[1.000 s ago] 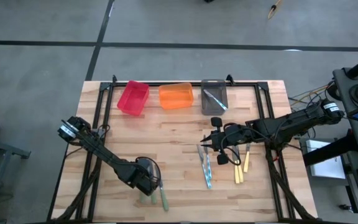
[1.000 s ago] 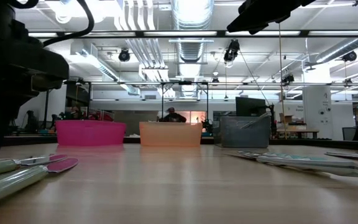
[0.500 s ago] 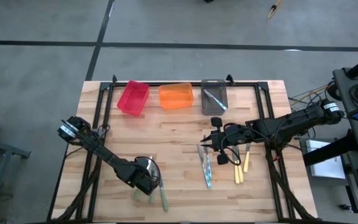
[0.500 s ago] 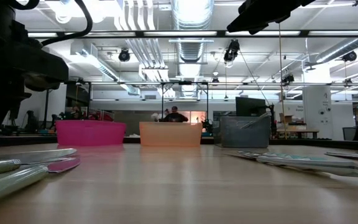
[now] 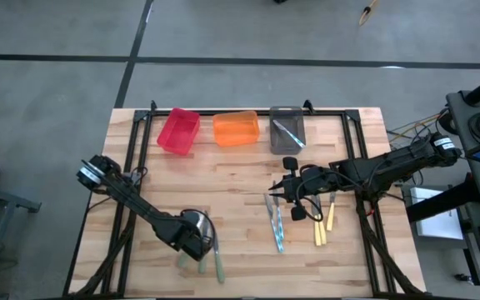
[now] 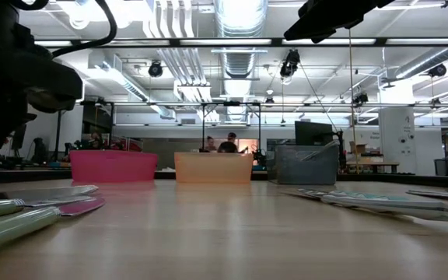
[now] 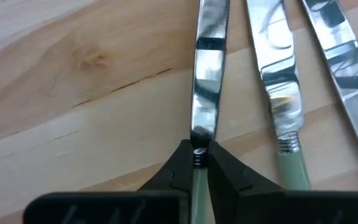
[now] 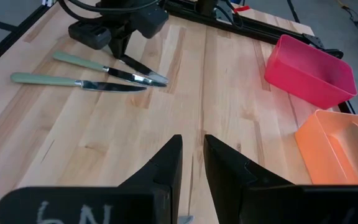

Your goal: Sort silverware by color (type)

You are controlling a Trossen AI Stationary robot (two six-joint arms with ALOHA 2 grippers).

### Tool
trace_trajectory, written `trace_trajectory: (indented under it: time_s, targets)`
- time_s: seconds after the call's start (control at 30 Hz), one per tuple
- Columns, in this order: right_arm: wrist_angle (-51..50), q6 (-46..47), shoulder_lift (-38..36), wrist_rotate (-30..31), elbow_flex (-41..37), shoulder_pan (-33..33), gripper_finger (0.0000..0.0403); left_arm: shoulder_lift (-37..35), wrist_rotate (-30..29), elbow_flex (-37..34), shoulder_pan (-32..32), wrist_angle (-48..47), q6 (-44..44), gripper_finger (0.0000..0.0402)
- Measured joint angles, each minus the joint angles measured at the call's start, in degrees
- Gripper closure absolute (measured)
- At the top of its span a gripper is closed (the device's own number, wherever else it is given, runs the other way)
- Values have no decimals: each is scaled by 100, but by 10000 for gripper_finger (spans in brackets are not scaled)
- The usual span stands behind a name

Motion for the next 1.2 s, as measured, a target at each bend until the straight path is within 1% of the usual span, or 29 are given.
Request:
trace_trajectory:
  time_s: [0.1,0.2,0.4,0.53,0.67,0.8,0.9,1.0,1.1,1.2]
  targets:
    - [0,1,0,-1,0,-1,346,-210,-7,11,6,-179,0,400]
    - [-1,-2,0,-2,0,0,346,-346,-20,2,6,-412,0,395]
    - [-2,-1,0,-1,0,-1,346,-600,-118,9,8,-502,108,397]
    - [-4,-11,0,0,-2,0,346,-636,138,9,4,-304,583,399]
    - [-4,-11,0,-2,-6,0,346,-634,167,9,-14,-396,627,399]
    - [-2,-3,0,-2,-20,0,346,-631,140,9,-27,-399,922,370]
    - [-2,-11,0,-1,-37,0,346,-596,-49,4,-181,-398,1173,331]
    - [-4,-14,0,-2,-47,-1,346,-497,-321,-13,-539,-449,1324,286]
    - [-2,-20,0,-2,-48,-1,346,-440,-576,-13,-949,-556,1095,254]
    - [4,-59,0,0,-58,-1,346,-430,-1033,-15,-1318,-565,592,244]
